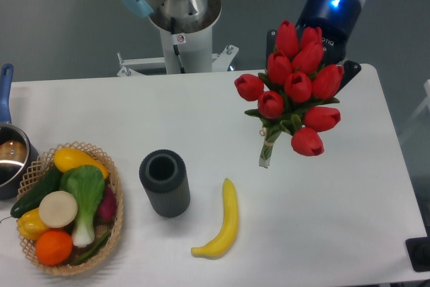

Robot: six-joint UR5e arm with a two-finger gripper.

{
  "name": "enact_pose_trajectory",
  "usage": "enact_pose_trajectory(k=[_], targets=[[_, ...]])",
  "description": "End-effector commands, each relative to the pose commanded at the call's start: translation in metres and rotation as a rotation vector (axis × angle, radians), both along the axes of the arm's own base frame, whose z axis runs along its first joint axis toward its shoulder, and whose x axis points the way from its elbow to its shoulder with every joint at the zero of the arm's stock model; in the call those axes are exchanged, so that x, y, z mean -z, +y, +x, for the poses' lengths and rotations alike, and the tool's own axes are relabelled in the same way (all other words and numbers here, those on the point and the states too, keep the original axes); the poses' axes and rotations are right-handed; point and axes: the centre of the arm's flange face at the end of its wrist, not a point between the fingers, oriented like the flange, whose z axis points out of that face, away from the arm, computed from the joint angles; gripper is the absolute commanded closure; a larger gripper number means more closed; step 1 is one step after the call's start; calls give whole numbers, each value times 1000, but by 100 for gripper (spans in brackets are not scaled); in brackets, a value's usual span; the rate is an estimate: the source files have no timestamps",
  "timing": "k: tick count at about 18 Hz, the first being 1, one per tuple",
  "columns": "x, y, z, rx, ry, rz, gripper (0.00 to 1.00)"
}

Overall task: Place the flowers on the table
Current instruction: 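Hold the red tulip bouquet upright in the gripper above the table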

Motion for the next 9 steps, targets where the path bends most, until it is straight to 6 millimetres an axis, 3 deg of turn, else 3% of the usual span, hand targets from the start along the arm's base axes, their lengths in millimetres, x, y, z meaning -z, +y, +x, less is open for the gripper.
enact_pose_trajectory(k=[9], targets=[[2, 3, 2, -6, -8, -16, 54]])
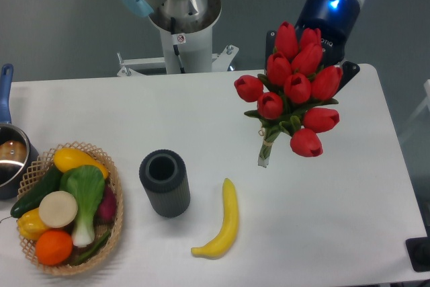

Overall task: Place the flowers on the table
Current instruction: 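Hold the red tulip bouquet upright in the gripper above the table, then lower the held tulip bouquet toward the table beside the banana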

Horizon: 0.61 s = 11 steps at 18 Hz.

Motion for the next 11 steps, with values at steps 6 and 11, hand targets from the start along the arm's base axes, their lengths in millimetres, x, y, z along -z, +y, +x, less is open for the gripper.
enact_pose_trajectory(k=[6, 11], targets=[[2, -3, 3, -73, 50, -109, 53], [5, 3, 7, -140, 116, -238, 53]])
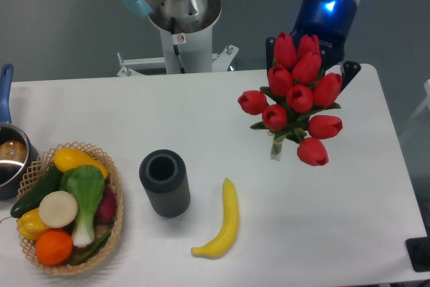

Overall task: Place the flowers on the table
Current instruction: 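Lower the held tulip bouquet toward the table beside the banana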

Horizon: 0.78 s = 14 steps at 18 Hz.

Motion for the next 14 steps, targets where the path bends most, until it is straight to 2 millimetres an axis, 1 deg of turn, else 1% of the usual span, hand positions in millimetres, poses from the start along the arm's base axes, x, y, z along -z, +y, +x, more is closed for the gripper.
enact_pose_trajectory(k=[1, 2, 3, 7, 9, 11, 12, 14], targets=[[2, 1, 0, -18, 11, -30, 53], [10, -1, -2, -41, 13, -68, 53], [14, 0, 0, -59, 25, -106, 54], [31, 3, 2, -145, 106, -316, 54], [46, 1, 3, -162, 135, -439, 54], [60, 4, 4, -169, 137, -509, 54], [71, 2, 4, -173, 126, -536, 54], [99, -5, 3, -190, 109, -616, 54]])
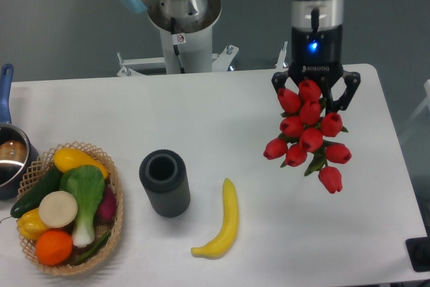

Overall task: Place the flowers on the table
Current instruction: 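Lower the held tulip bouquet toward the table beside the banana, then lay the tulips down on the table and open the gripper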

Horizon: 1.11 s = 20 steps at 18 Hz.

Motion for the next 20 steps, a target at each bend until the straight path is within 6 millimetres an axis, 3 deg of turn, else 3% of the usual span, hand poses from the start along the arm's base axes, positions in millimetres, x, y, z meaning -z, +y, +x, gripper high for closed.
enact_pose_trajectory(k=[3, 7, 11, 15, 20], targets=[[49, -6, -2, -44, -35, -145, 54], [88, -8, 2, -56, -100, -184, 53], [154, 3, -17, -93, -202, -221, 53], [161, 10, -30, -105, -205, -220, 53], [197, 10, -47, -123, -219, -299, 53]])
